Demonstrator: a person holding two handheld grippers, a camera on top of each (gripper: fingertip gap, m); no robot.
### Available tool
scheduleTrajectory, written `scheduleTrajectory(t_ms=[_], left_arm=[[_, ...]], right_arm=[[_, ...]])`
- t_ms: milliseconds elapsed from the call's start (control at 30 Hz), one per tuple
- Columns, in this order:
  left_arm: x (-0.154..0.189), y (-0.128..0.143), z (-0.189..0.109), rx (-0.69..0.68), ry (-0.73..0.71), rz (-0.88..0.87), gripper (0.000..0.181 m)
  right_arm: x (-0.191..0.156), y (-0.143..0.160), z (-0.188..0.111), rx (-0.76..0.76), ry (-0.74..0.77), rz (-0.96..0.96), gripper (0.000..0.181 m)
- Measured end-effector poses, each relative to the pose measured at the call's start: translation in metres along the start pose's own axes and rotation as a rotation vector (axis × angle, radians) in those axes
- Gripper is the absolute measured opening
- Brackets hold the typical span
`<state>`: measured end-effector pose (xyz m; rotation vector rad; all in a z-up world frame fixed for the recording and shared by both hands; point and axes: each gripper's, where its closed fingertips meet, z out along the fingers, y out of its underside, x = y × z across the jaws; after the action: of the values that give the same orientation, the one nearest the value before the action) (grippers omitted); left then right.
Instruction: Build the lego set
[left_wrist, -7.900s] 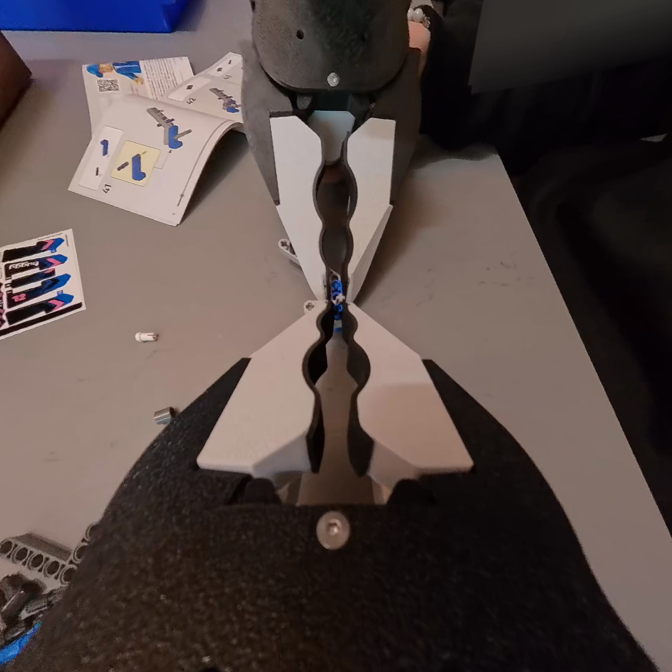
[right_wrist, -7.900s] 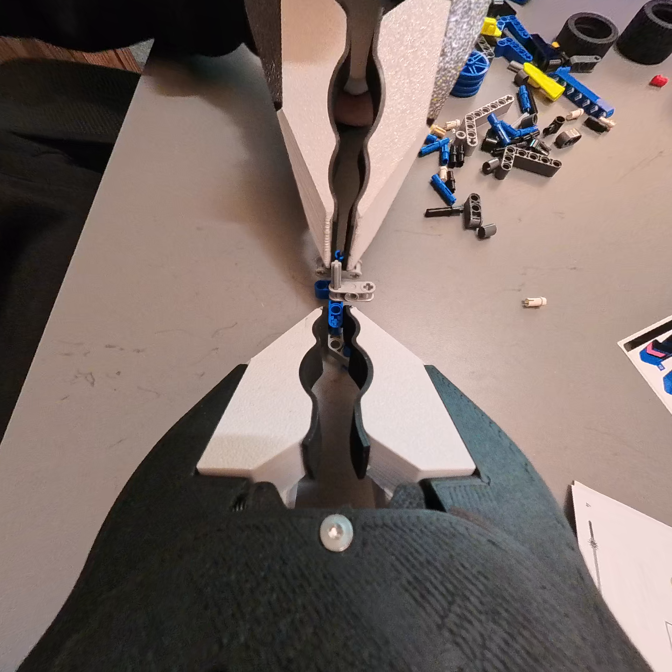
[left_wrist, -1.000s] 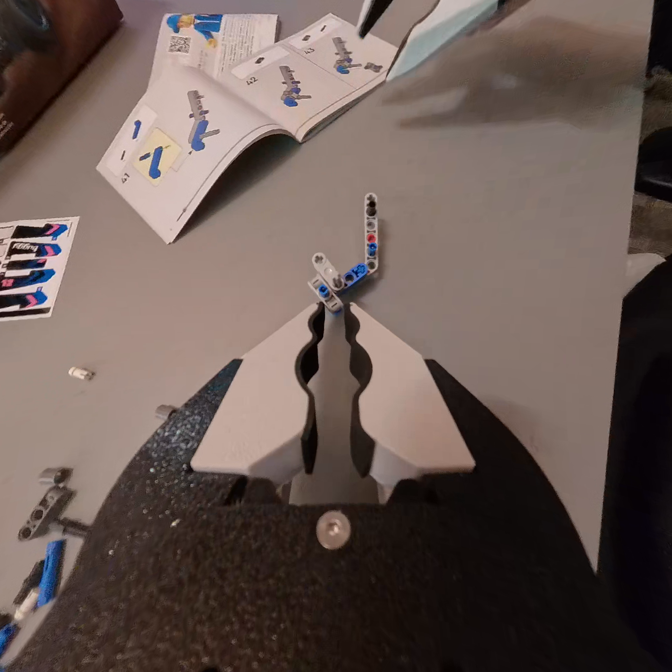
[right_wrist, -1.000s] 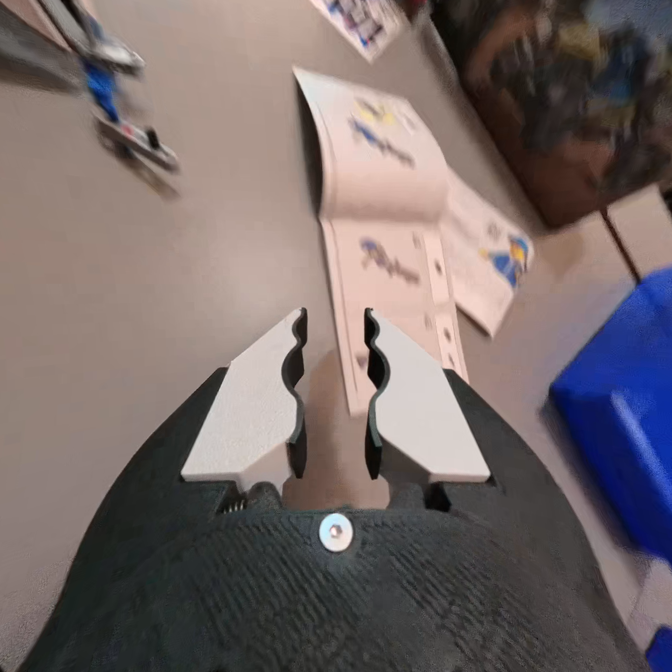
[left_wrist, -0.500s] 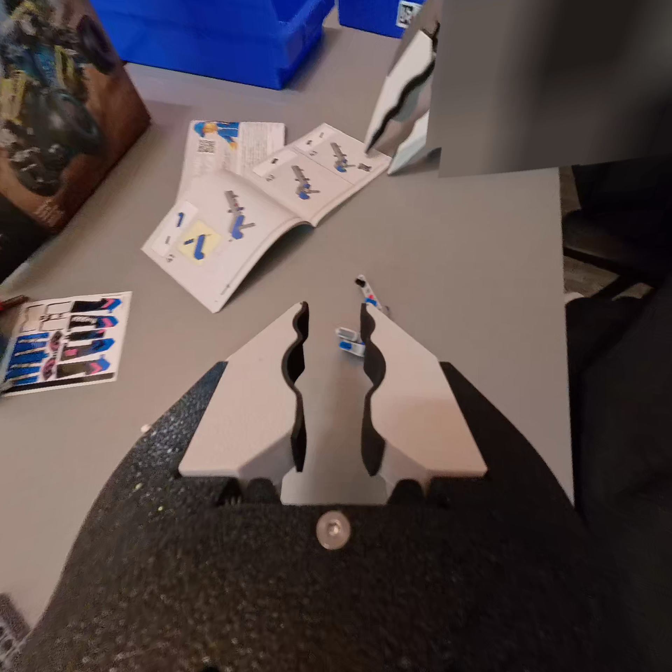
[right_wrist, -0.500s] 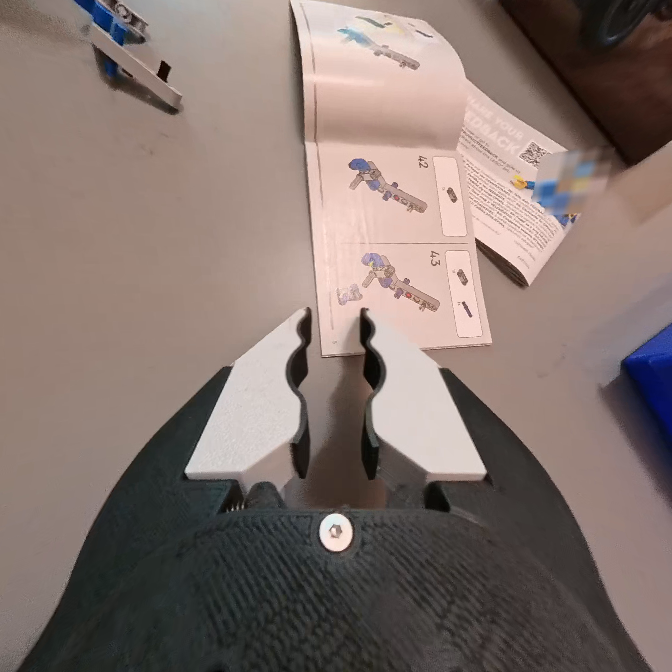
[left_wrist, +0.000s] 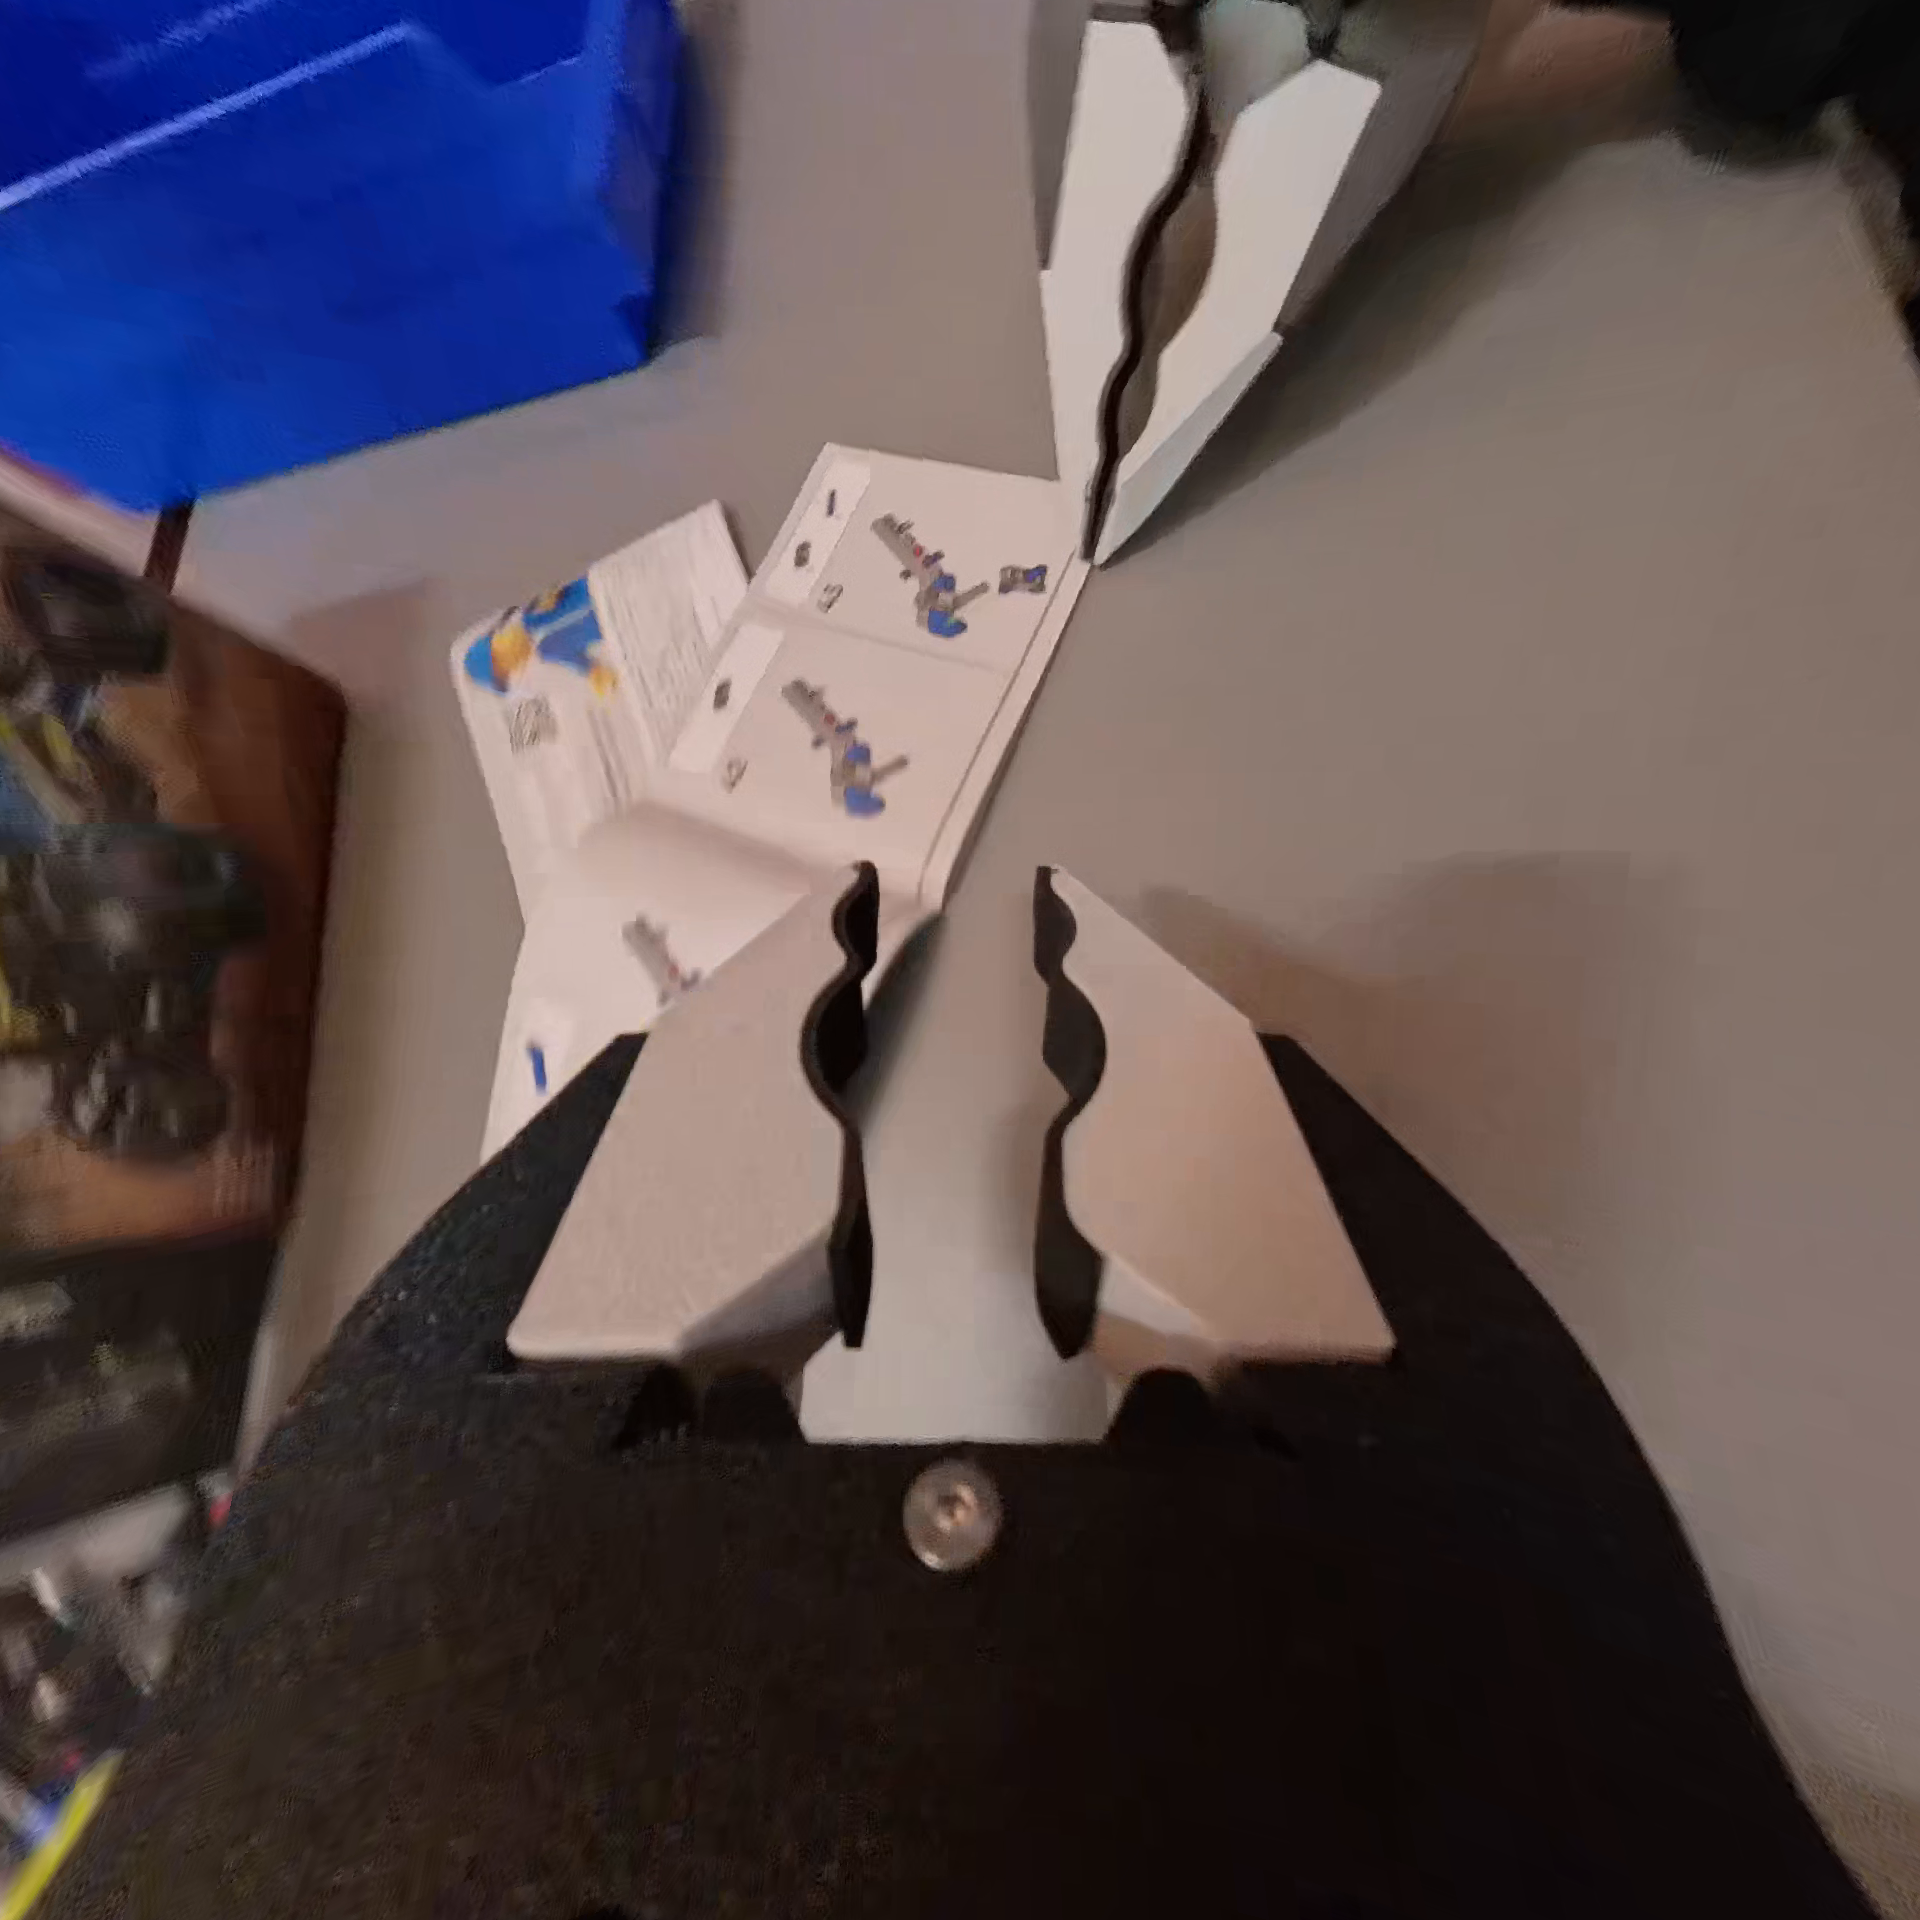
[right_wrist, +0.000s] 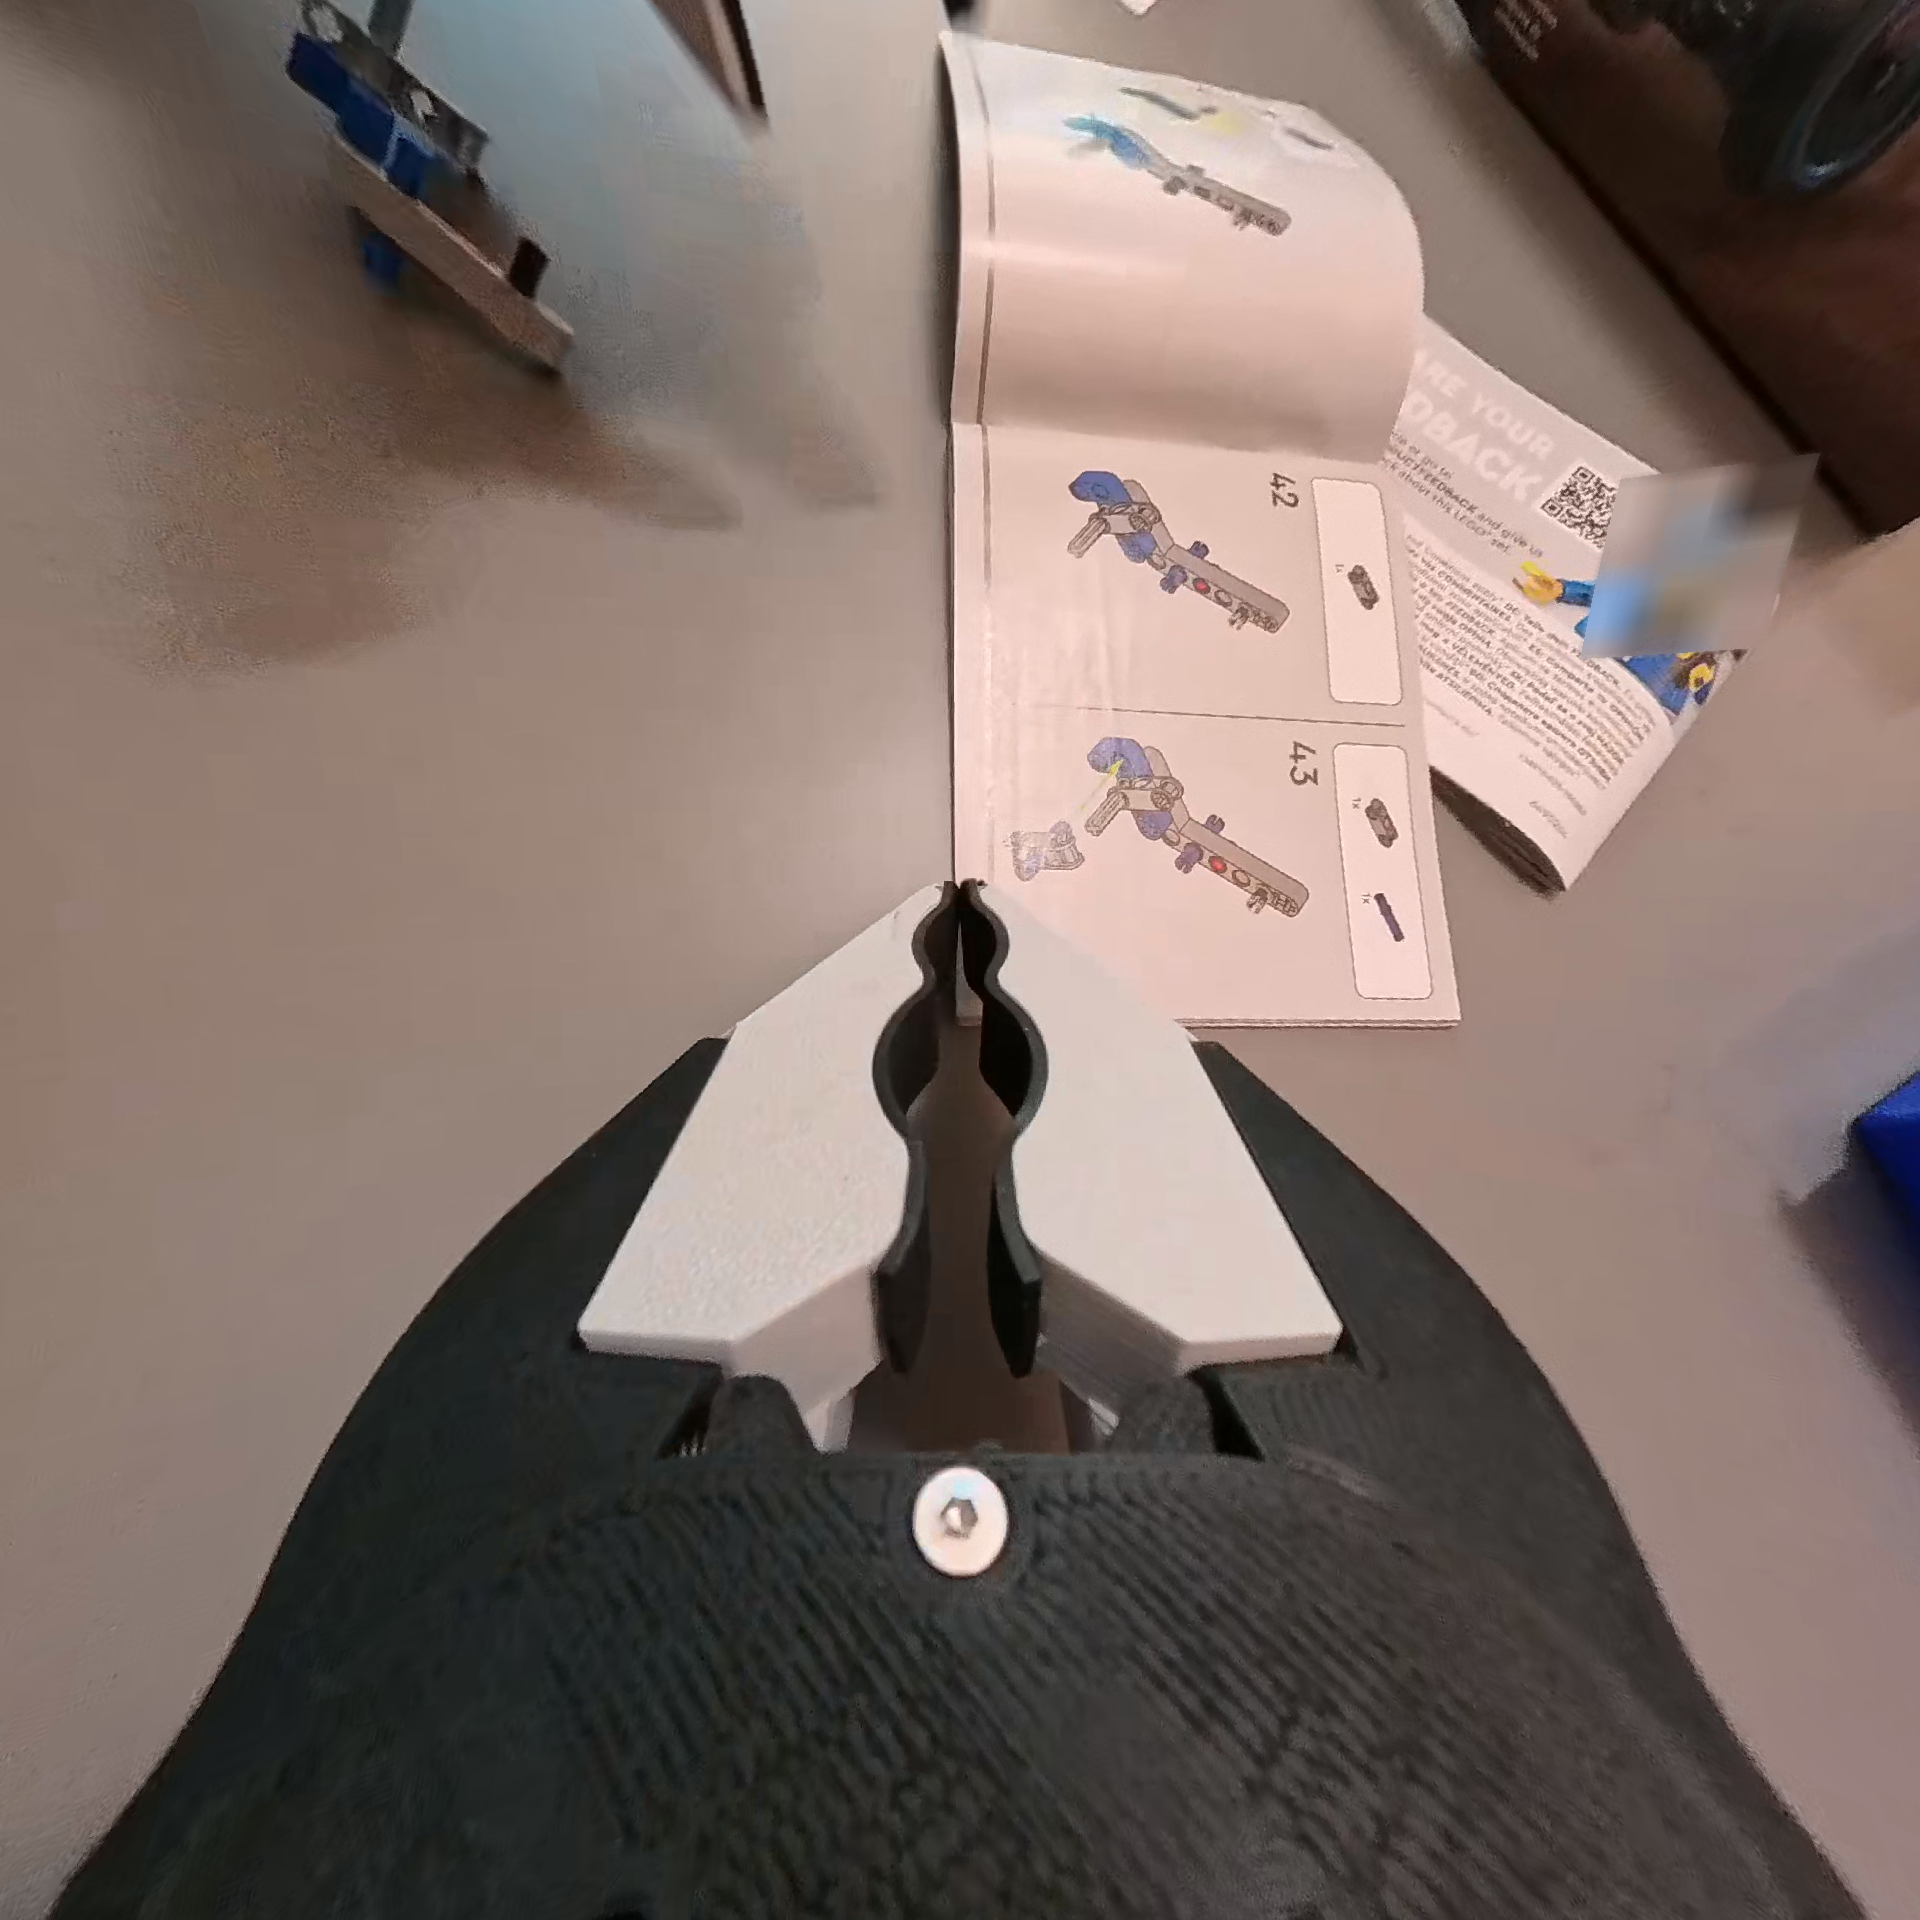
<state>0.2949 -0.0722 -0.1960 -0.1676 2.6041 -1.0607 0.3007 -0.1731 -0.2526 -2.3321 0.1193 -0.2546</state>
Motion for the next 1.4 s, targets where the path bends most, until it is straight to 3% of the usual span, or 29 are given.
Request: scheduleTrajectory(t_ms=[33, 167, 300, 400, 500, 800, 867, 1067, 1400], left_arm=[[0.000, -0.002, 0.013, -0.028, 0.035, 0.043, 0.028], [0.003, -0.007, 0.055, -0.087, 0.192, 0.079, 0.031], [0.011, -0.011, 0.076, -0.097, 0.307, 0.085, 0.032], [0.014, -0.015, 0.082, -0.087, 0.347, 0.082, 0.024], [0.016, -0.018, 0.081, -0.073, 0.392, 0.068, 0.000], [0.018, -0.023, 0.082, -0.031, 0.382, 0.049, 0.000], [0.018, -0.029, 0.082, 0.004, 0.385, 0.034, 0.017], [0.018, -0.022, 0.082, -0.035, 0.354, 0.078, 0.026], [0.009, -0.035, 0.088, 0.013, 0.203, 0.085, 0.013]], right_arm=[[0.000, 0.000, 0.000, 0.005, 0.002, 0.004, 0.000], [0.002, -0.003, -0.003, 0.021, 0.022, 0.011, 0.000], [0.005, -0.011, -0.008, 0.078, 0.048, 0.014, 0.000], [0.004, -0.013, -0.009, 0.083, 0.051, -0.015, 0.000], [0.001, -0.011, -0.004, 0.054, 0.047, -0.037, 0.000], [0.008, -0.024, -0.011, 0.139, 0.077, -0.028, 0.000], [0.008, -0.023, -0.010, 0.129, 0.085, -0.031, 0.000], [0.016, -0.026, -0.007, 0.111, 0.146, -0.013, 0.000], [0.024, -0.040, -0.010, 0.169, 0.202, -0.005, 0.000]])
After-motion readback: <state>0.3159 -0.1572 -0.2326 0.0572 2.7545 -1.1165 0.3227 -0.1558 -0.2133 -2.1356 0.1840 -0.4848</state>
